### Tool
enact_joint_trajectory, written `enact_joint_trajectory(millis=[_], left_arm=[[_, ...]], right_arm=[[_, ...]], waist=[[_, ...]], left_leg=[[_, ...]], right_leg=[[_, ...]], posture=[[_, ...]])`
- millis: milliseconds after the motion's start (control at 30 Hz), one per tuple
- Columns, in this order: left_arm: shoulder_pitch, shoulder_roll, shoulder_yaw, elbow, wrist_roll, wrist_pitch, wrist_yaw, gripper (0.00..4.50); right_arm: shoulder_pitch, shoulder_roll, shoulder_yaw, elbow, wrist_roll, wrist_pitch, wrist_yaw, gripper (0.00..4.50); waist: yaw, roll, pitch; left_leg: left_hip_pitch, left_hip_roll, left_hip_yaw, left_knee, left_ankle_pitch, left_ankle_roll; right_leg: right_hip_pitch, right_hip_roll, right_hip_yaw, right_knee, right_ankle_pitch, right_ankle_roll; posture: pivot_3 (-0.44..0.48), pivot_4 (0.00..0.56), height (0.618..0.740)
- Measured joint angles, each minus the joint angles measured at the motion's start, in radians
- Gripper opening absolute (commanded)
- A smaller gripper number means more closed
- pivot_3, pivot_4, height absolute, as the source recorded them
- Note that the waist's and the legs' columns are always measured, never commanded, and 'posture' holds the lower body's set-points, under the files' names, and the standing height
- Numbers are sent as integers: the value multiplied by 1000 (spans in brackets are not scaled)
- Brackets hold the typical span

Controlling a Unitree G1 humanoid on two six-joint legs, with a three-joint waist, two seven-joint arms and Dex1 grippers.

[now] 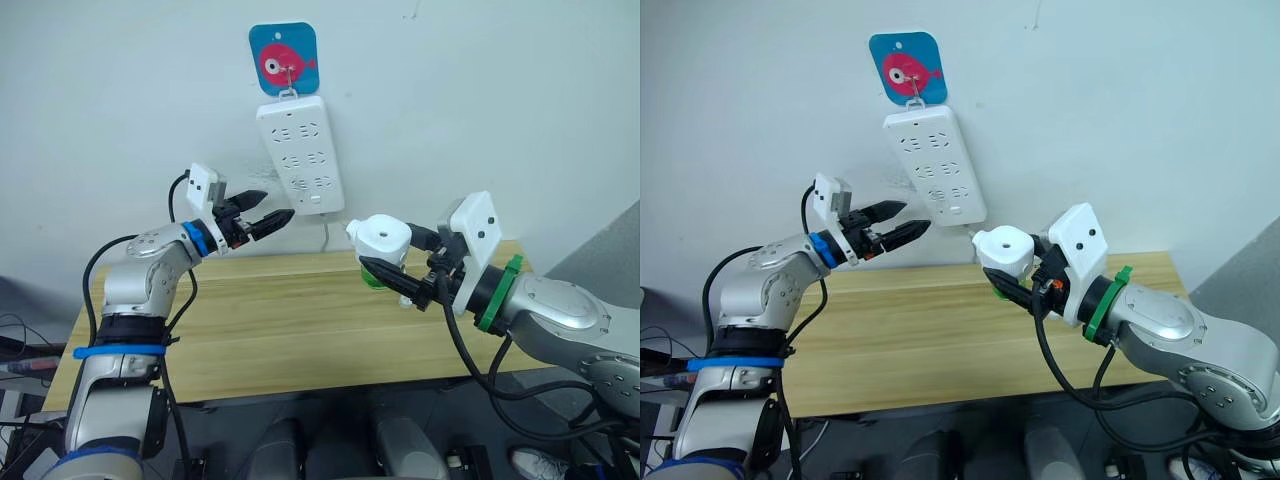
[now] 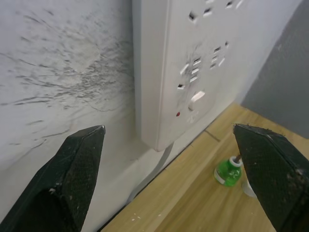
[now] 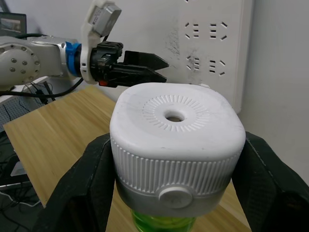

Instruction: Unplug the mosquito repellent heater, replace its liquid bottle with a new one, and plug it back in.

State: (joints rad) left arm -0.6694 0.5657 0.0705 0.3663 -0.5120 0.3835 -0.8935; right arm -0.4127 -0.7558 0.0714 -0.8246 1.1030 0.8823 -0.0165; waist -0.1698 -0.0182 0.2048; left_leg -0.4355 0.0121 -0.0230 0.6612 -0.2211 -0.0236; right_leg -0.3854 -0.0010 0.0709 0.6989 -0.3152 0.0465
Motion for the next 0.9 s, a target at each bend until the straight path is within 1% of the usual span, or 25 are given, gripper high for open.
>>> enact_joint_trajectory(millis=[167,267,433,533,567,700,800,833,900], left_arm=[[-104,-29,-12,120,50,-49,-62,4500],[-133,-50,-18,152,55,-48,-105,4500],[-182,-52,-20,191,61,-42,-169,4500],[-201,-52,-20,208,68,-44,-193,3929],[-207,-52,-19,217,70,-45,-200,3662],[-210,-54,-15,230,81,-57,-212,2387],[-211,-60,-13,234,92,-72,-214,1454],[-212,-64,-16,234,96,-79,-219,1300],[-213,-68,-14,240,101,-88,-216,1302]], right_arm=[[5,2,-4,-13,-2,12,-1,2980],[7,2,-8,-19,-2,19,0,2980],[18,2,-11,-24,-7,23,7,2980],[27,8,-11,-24,-13,24,13,2980],[30,10,-11,-24,-15,24,15,2980],[30,27,-11,-23,-23,25,16,2980],[4,51,-6,-11,-32,33,14,2980],[-15,61,0,-1,-43,40,11,2980],[-73,92,35,31,-81,62,-4,2980]], waist=[[-6,0,0],[-9,0,0],[-24,0,0],[-28,0,0],[-28,0,0],[-27,0,0],[-27,0,0],[-27,0,0],[-28,0,0]], left_leg=[[0,0,0,0,0,0],[0,0,0,0,0,0],[-1,0,-1,0,0,0],[-1,0,-1,0,0,0],[-1,0,-1,0,0,0],[-1,-1,-2,0,0,0],[-1,-1,-2,0,0,0],[-1,-1,-2,0,0,0],[-1,-1,-2,1,0,0]], right_leg=[[0,1,0,0,0,0],[0,1,0,0,0,0],[0,1,0,0,0,0],[0,1,0,0,0,0],[0,1,0,0,0,0],[0,0,0,0,0,0],[0,0,0,0,0,0],[0,0,0,0,0,0],[0,0,0,1,0,0]], posture=[[-302,170,740],[-305,170,740],[-310,166,740],[-309,163,740],[-309,162,740],[-308,160,740],[-308,160,740],[-309,157,740],[-302,151,740]])
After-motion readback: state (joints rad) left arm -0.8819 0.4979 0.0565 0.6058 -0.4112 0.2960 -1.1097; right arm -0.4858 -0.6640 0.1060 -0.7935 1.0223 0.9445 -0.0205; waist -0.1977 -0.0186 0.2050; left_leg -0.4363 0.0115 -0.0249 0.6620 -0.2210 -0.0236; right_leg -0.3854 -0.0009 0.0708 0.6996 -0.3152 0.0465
